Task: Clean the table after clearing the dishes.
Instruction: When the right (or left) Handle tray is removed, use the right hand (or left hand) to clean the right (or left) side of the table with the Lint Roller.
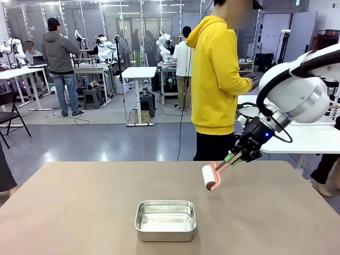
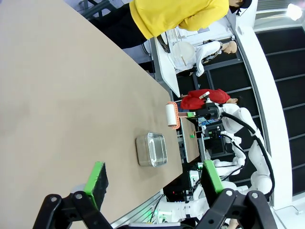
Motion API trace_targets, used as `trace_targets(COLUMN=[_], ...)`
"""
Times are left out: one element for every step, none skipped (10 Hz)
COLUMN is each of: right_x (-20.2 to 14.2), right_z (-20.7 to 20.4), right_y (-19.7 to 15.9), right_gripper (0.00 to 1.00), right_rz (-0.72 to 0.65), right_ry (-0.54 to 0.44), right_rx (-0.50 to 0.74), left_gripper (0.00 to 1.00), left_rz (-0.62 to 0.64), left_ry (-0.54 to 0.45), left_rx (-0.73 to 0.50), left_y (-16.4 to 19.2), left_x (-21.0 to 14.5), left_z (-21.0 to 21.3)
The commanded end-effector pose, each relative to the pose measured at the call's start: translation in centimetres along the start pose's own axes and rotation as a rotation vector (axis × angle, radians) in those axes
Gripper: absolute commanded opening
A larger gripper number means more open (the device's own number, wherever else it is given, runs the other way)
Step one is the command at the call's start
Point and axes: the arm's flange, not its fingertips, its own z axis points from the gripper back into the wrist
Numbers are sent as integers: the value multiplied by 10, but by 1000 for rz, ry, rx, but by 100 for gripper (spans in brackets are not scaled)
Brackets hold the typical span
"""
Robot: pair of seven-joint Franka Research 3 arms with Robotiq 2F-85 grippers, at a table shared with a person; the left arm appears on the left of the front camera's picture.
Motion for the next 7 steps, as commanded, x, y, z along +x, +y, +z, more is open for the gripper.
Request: trace_targets(right_x=[14, 21, 29, 33, 36, 40, 40], right_z=[-13, -22, -29, -36, -44, -50, -52], right_y=[0, -5, -9, -11, -13, -17, -19], right_gripper=[22, 22, 22, 22, 22, 22, 22], right_rz=[-12, -5, -1, 12, 26, 8, 4], right_ry=[-39, -36, -42, -29, -22, 2, 8], right_rx=[35, 34, 55, 59, 50, 60, 63], left_gripper=[100, 100, 100, 100, 100, 100, 100], left_rz=[17, 17, 17, 17, 17, 17, 17], left_ry=[-5, -5, -5, -5, -5, -5, -5], left_rx=[-7, -7, -7, -7, -7, -7, -7], left_y=[-5, -5, -5, -5, -5, -5, -5], left_x=[0, 0, 0, 0, 0, 0, 0], left_z=[3, 3, 3, 3, 3, 3, 3])
